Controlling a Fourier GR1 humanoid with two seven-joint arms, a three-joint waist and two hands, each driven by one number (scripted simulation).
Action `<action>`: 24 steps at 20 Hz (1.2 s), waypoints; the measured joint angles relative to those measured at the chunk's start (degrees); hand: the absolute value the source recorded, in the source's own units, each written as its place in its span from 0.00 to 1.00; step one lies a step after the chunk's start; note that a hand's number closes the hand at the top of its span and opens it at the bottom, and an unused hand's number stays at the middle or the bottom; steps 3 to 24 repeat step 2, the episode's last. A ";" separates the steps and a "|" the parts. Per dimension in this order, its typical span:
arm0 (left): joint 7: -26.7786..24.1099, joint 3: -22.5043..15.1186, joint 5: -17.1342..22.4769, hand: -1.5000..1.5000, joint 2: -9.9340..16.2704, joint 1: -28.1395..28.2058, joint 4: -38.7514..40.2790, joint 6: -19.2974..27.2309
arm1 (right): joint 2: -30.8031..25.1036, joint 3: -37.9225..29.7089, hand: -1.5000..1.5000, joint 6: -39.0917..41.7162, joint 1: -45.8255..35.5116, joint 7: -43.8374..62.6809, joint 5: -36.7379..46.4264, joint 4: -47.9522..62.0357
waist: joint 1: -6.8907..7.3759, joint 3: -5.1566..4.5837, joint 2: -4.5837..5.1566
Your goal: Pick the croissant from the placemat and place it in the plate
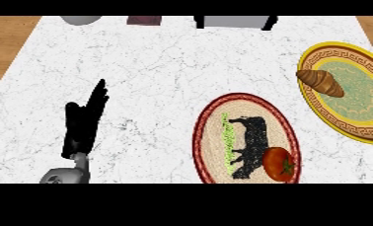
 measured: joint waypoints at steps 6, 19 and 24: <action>0.45 0.00 -0.04 0.50 0.03 -0.22 -0.13 0.03 | -0.11 -0.11 0.00 -0.51 0.47 -0.16 -0.02 0.03 | 0.10 0.02 0.05; 0.45 0.00 -0.04 0.50 0.03 -0.22 -0.13 0.03 | -0.11 -0.11 0.00 -0.51 0.47 -0.16 -0.02 0.03 | 0.10 0.02 0.05; 0.45 0.00 -0.04 0.50 0.03 -0.22 -0.13 0.03 | -0.11 -0.11 0.00 -0.51 0.47 -0.16 -0.02 0.03 | 0.10 0.02 0.05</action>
